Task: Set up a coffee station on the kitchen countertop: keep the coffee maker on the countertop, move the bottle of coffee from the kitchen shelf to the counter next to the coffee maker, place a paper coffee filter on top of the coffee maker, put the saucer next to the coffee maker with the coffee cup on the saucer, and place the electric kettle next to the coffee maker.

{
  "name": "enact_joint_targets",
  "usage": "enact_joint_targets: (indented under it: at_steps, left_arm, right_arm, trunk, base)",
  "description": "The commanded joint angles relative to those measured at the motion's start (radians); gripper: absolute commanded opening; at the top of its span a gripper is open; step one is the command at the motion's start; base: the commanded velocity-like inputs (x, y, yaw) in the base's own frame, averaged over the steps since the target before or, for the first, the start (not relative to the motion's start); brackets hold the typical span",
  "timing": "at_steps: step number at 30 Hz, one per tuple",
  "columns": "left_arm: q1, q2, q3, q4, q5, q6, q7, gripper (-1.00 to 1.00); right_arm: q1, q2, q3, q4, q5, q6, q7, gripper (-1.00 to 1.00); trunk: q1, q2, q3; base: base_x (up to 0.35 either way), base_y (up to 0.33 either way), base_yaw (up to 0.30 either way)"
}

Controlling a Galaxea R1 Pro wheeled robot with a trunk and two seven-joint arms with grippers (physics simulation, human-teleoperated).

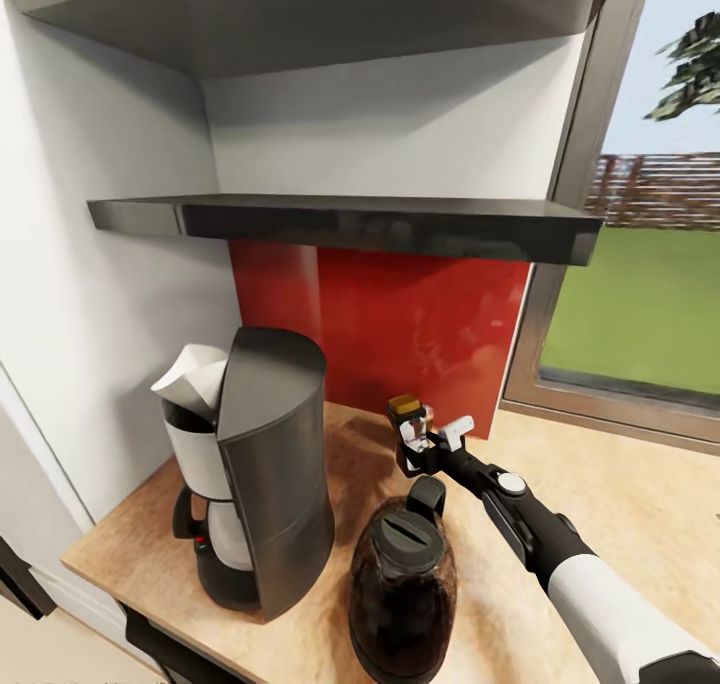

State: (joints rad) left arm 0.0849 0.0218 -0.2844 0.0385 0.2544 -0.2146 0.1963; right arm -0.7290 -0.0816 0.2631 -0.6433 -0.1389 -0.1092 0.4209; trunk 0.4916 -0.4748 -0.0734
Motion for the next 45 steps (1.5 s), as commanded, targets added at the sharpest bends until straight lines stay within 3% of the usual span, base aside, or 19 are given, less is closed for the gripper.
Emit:
enact_joint_targets:
  at_steps: [1,10,16,22,26,33,38,45]
  left_arm:
    - [-0.001,0.0,-0.009,0.001,0.008,-0.005,0.002,1.0]
    - [-0.001,0.0,-0.009,0.001,0.008,-0.005,0.002,1.0]
    - [-0.001,0.0,-0.009,0.001,0.008,-0.005,0.003,1.0]
    - [-0.001,0.0,-0.009,0.001,0.009,-0.005,0.002,1.0]
    - [-0.001,0.0,-0.009,0.001,0.009,-0.005,0.002,1.0]
    - [-0.001,0.0,-0.009,0.001,0.009,-0.005,0.001,1.0]
    - [-0.001,0.0,-0.009,0.001,0.009,-0.005,0.002,1.0]
    - [-0.001,0.0,-0.009,0.001,0.009,-0.005,0.002,1.0]
  right_arm:
    - [-0.001,-0.001,0.005,0.001,-0.013,-0.001,0.001,-1.0]
    - [-0.001,0.0,0.006,0.001,-0.013,-0.001,0.001,-1.0]
    - [-0.001,-0.001,0.007,0.001,-0.009,-0.001,0.002,-1.0]
    - [-0.001,-0.001,0.006,0.002,0.043,-0.001,0.057,-1.0]
    - [-0.001,-0.001,0.004,0.003,0.046,-0.002,0.06,-1.0]
    - [-0.001,-0.001,0.004,0.003,0.047,-0.002,0.06,-1.0]
    - [-0.001,-0.001,0.004,0.004,0.046,-0.003,0.059,-1.0]
    - [-0.001,-0.002,0.004,0.005,0.045,-0.008,0.059,-1.0]
  trunk:
    - [0.004,-0.009,-0.007]
    - [0.039,-0.072,-0.049]
    - [0.039,-0.072,-0.054]
    - [0.043,-0.079,-0.06]
    - [0.058,-0.107,-0.077]
    - [0.058,-0.107,-0.085]
    - [0.077,-0.142,-0.107]
    - [0.077,-0.142,-0.109]
  base:
    - [0.0,0.0,0.0]
    - [0.0,0.0,0.001]
    - [0.0,0.0,0.043]
    - [0.0,0.0,0.002]
    - [0.0,0.0,0.0]
    - [0.0,0.0,0.0]
    - [0.0,0.0,0.033]
    - [0.0,0.0,0.02]
